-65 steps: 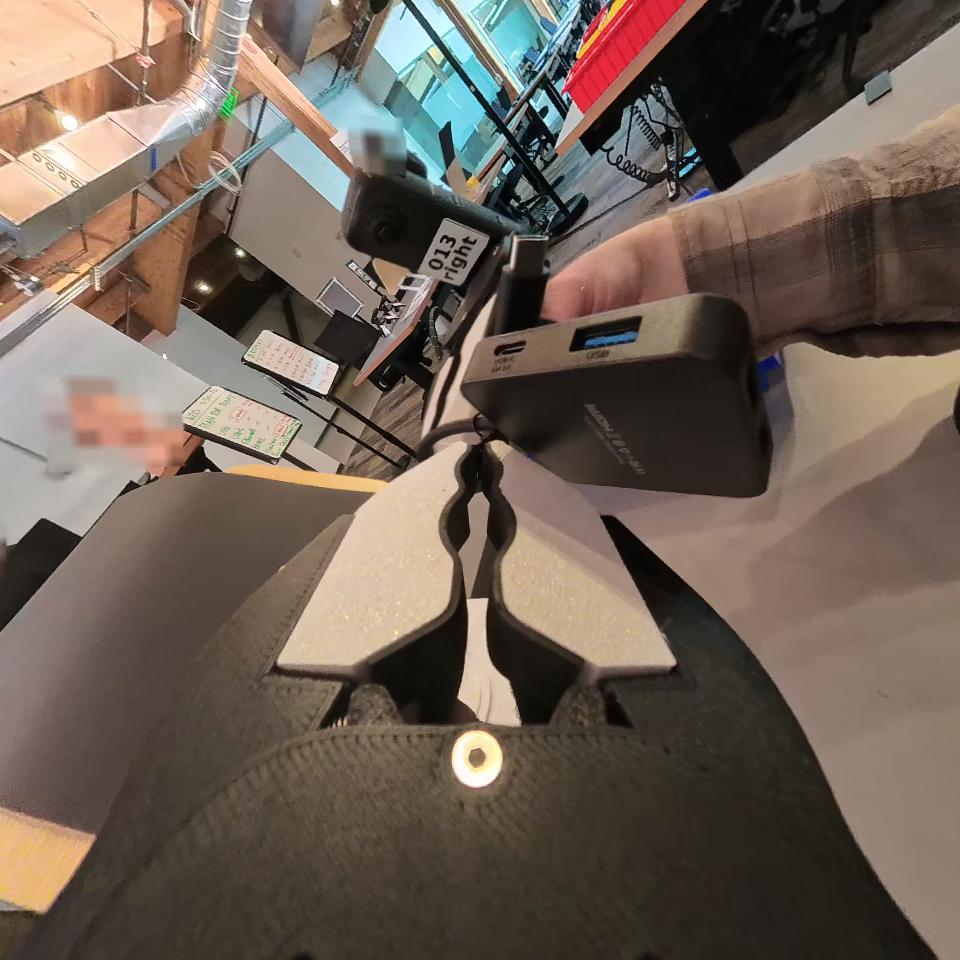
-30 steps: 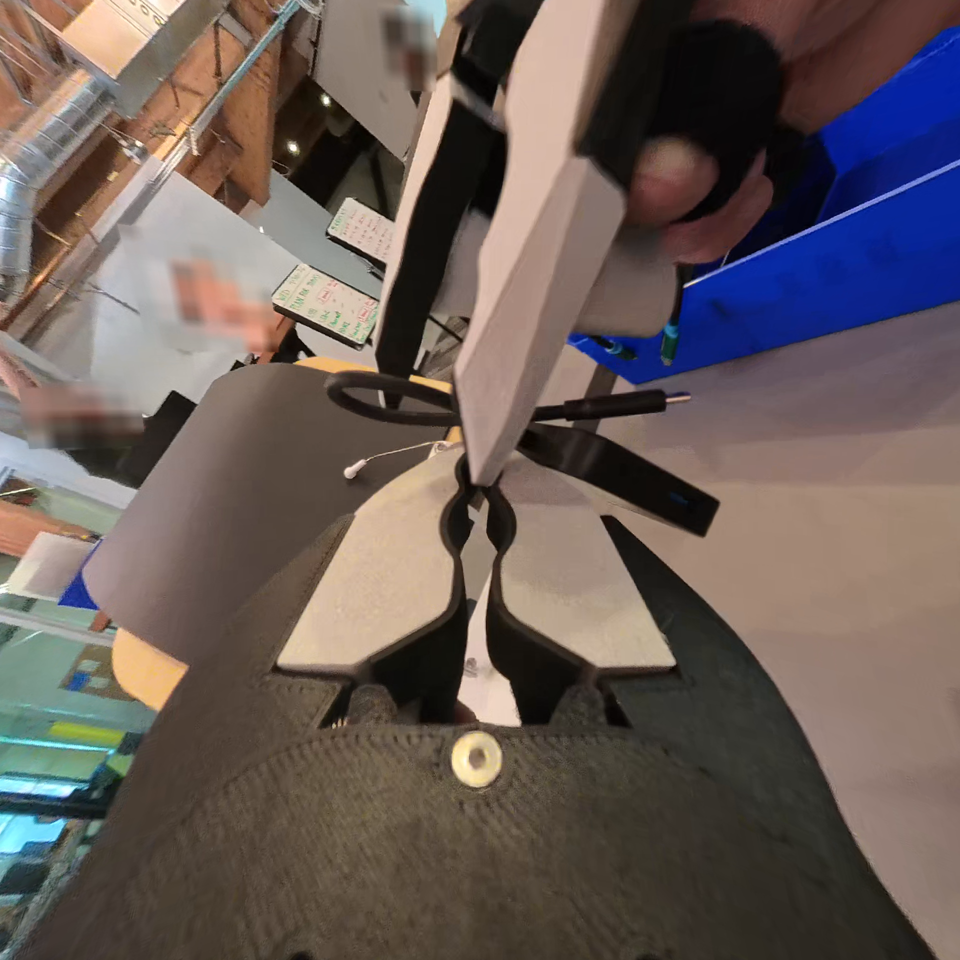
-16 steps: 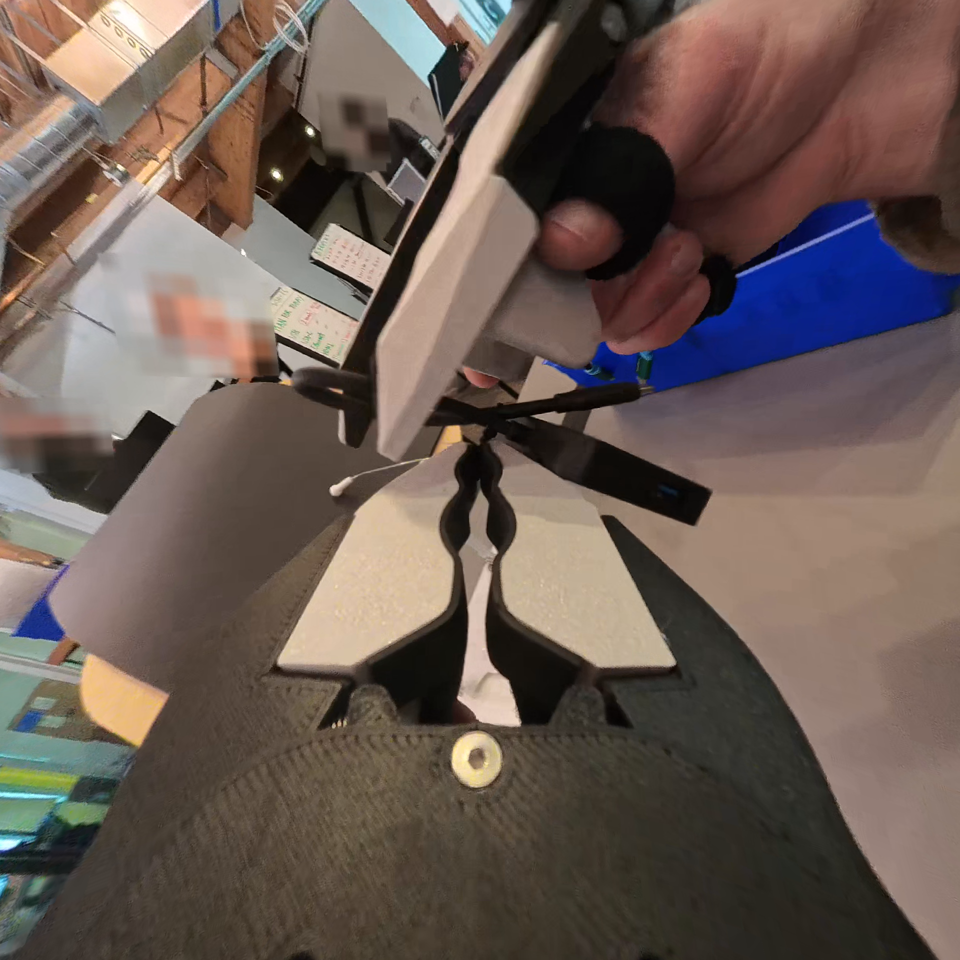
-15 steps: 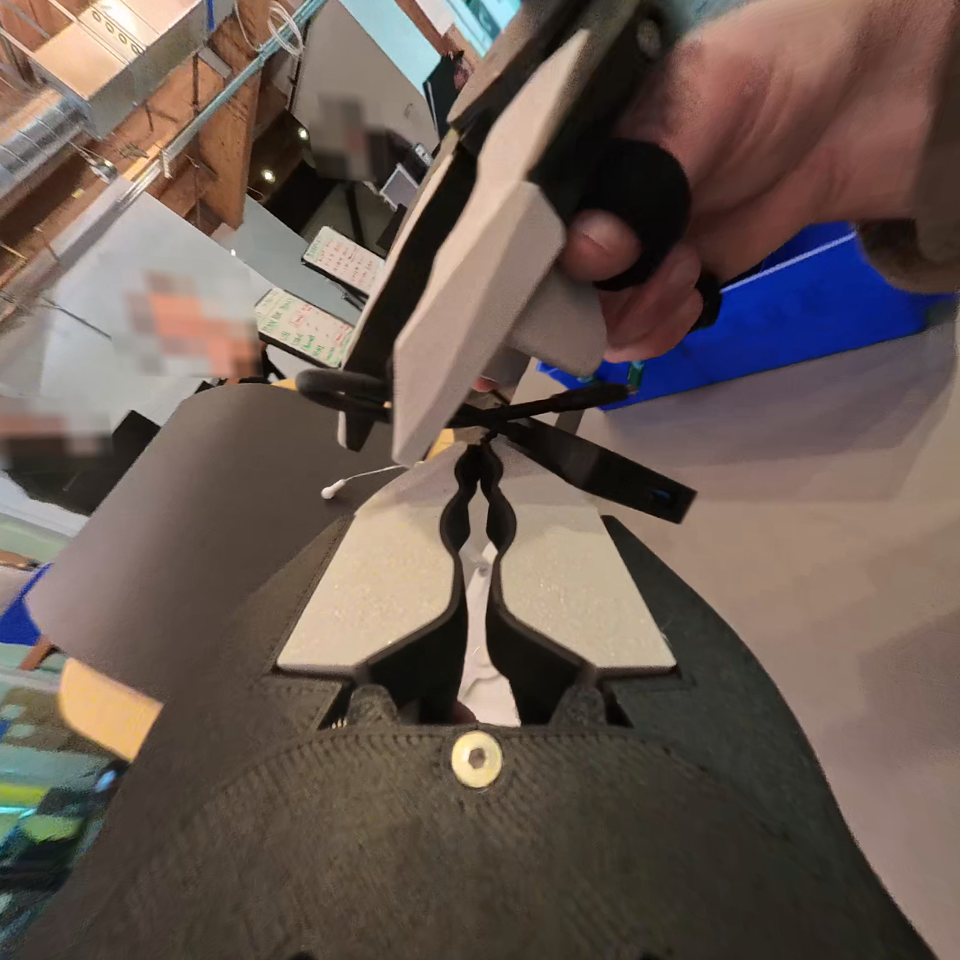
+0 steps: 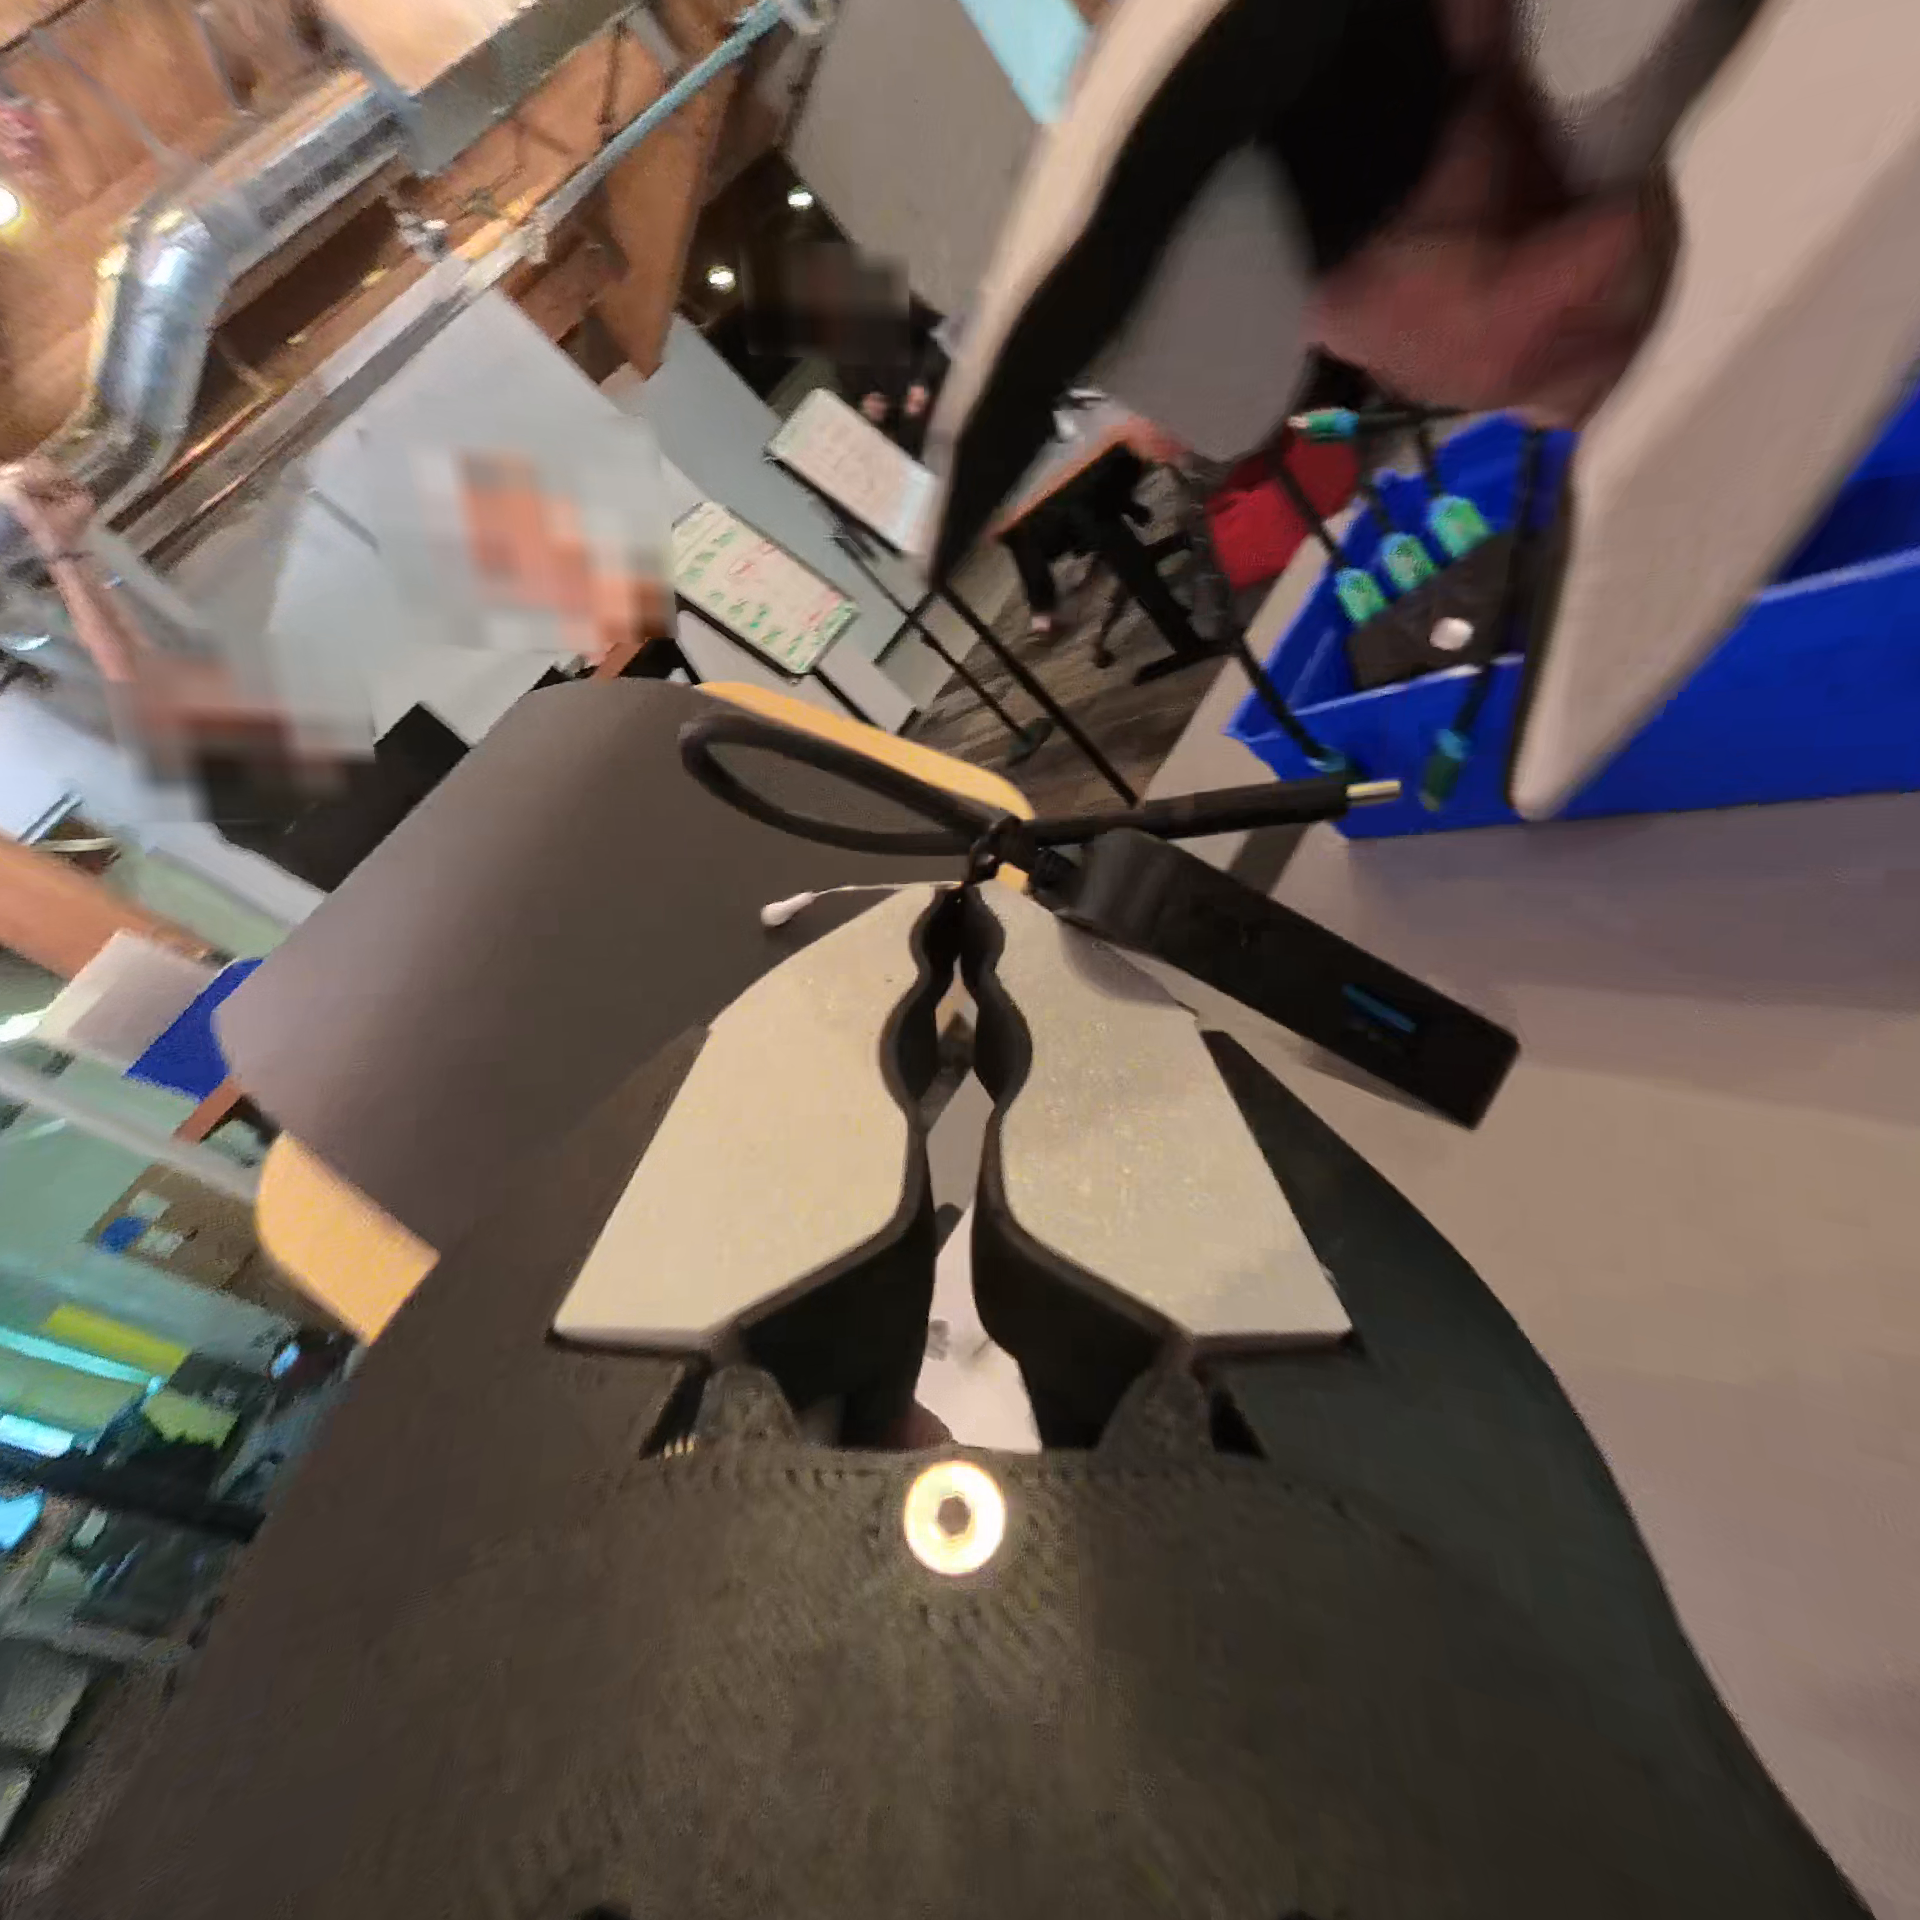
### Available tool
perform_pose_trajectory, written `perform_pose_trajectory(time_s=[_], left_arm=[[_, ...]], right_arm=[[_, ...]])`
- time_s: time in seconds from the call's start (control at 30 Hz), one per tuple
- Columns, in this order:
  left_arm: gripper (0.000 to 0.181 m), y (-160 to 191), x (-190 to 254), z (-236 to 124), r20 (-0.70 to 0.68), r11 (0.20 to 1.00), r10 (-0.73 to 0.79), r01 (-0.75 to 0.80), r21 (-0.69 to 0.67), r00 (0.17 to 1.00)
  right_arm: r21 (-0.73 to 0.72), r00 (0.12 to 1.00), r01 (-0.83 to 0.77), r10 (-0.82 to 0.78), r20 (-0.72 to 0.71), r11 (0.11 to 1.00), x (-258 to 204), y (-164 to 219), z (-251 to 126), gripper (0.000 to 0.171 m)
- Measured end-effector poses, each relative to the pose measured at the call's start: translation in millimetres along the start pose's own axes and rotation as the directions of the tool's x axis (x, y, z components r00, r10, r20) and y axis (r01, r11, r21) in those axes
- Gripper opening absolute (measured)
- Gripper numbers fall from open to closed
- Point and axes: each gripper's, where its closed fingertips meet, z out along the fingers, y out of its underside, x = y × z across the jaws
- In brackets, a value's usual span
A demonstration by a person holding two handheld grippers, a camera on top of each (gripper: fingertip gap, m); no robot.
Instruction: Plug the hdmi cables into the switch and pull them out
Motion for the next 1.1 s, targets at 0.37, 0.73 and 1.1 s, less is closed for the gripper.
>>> perform_pose_trajectory(time_s=[0.37, 0.73, 1.1], left_arm=[[0.001, 17, -52, -11, 0.182, 0.952, -0.300, 0.307, -0.013, 0.937], [0.001, -28, -45, -29, -0.085, 0.870, -0.435, 0.442, 0.216, 0.897], [0.001, -66, 5, -45, -0.511, 0.773, -0.416, 0.589, 0.237, 0.752]], right_arm=[[-0.362, 0.918, 0.136, -0.254, -0.303, 0.922, 30, 30, 54, 0.081], [-0.178, 0.820, 0.133, -0.209, -0.533, 0.975, 61, 20, 58, 0.011], [0.077, 0.853, 0.206, -0.141, -0.503, 0.976, 48, -7, 57, 0.011]])
